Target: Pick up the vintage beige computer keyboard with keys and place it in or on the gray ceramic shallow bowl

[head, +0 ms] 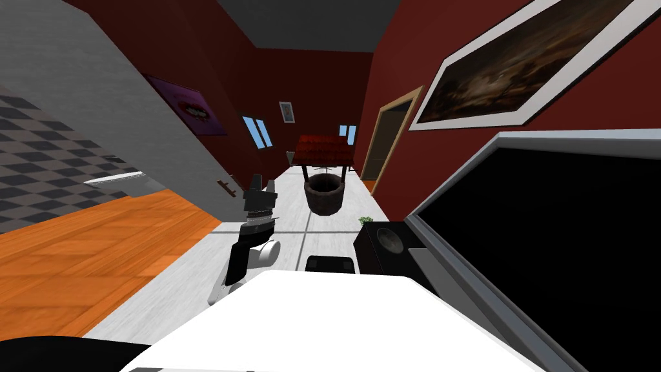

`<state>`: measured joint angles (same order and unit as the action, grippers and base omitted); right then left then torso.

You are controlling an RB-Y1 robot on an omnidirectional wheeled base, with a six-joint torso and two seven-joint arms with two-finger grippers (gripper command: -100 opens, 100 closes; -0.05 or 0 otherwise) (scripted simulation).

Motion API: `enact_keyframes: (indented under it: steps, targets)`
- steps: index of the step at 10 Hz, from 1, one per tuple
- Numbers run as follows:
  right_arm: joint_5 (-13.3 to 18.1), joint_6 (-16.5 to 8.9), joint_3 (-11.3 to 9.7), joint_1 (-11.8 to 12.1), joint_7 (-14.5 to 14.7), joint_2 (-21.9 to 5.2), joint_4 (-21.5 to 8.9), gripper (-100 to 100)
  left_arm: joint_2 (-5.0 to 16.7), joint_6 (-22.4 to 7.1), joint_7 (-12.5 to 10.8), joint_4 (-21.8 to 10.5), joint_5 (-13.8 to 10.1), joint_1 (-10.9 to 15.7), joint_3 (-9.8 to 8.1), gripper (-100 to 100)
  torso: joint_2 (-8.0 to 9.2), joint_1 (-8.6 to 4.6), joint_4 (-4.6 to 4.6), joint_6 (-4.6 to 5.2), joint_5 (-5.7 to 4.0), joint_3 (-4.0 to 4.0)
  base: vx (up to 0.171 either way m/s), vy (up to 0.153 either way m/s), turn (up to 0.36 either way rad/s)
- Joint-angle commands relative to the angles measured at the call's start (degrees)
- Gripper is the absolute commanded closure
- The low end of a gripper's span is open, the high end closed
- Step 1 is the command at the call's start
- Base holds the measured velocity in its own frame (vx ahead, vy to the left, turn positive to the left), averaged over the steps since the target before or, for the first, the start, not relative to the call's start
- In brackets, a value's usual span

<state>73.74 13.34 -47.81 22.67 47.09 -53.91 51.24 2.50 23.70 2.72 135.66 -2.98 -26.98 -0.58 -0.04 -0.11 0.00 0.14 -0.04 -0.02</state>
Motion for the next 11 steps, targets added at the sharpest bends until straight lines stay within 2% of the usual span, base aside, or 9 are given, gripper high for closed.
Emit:
enact_keyframes:
  steps: [1,2,3,4,8,9,10,11]
  targets:
    - [-0.06,-0.45,-0.23,-0.76,0.07,2.05,-2.00,-100,0.00,0.00,0.00,0.00,0.00,0.00,0.00,0,0.00,0.00,0.00,0.00,0.00,0.00,-0.049,-0.051,0.096]
    - [-0.08,-0.81,-0.42,-1.15,-0.01,3.25,-3.09,-100,0.00,0.00,0.00,0.00,0.00,0.00,0.00,0,0.03,-0.05,0.01,-0.01,-0.01,0.02,-0.049,-0.055,0.115]
    - [-0.25,-0.25,0.06,-1.06,0.64,2.80,-2.91,-100,0.00,0.00,0.00,0.00,0.00,0.00,0.00,0,0.03,-0.07,0.01,-0.01,-0.02,0.02,-0.021,-0.024,0.025]
    - [-0.24,-0.30,0.02,-1.15,0.60,2.94,-3.07,100,0.00,0.00,0.00,0.00,0.00,-0.01,0.00,0,-0.04,0.02,-0.01,0.02,0.01,-0.02,0.000,0.000,0.000]
    - [-0.25,-0.27,0.04,-1.12,0.62,2.87,-2.99,100,0.00,0.00,0.00,0.00,0.00,-0.01,0.00,0,-0.18,-0.22,-0.04,-0.01,-0.22,-0.10,0.000,0.000,0.000]
    - [-0.25,-0.27,0.04,-1.12,0.62,2.88,-2.99,0,0.00,0.00,0.00,0.00,0.00,-0.01,0.00,0,-0.18,-0.24,-0.04,-0.01,-0.22,-0.11,0.000,0.000,0.000]
    - [-0.05,-0.09,-0.04,-0.37,0.16,0.84,-0.92,100,0.00,0.00,0.00,0.00,0.00,-0.01,0.00,0,-0.19,-0.25,-0.04,-0.01,-0.23,-0.11,0.036,0.027,-0.143]
    - [-0.04,0.09,0.06,-0.17,0.20,0.24,-0.37,100,0.00,0.00,0.00,0.00,0.00,-0.02,0.00,0,-0.28,-0.16,-0.08,0.05,-0.20,-0.16,0.056,0.046,-0.125]
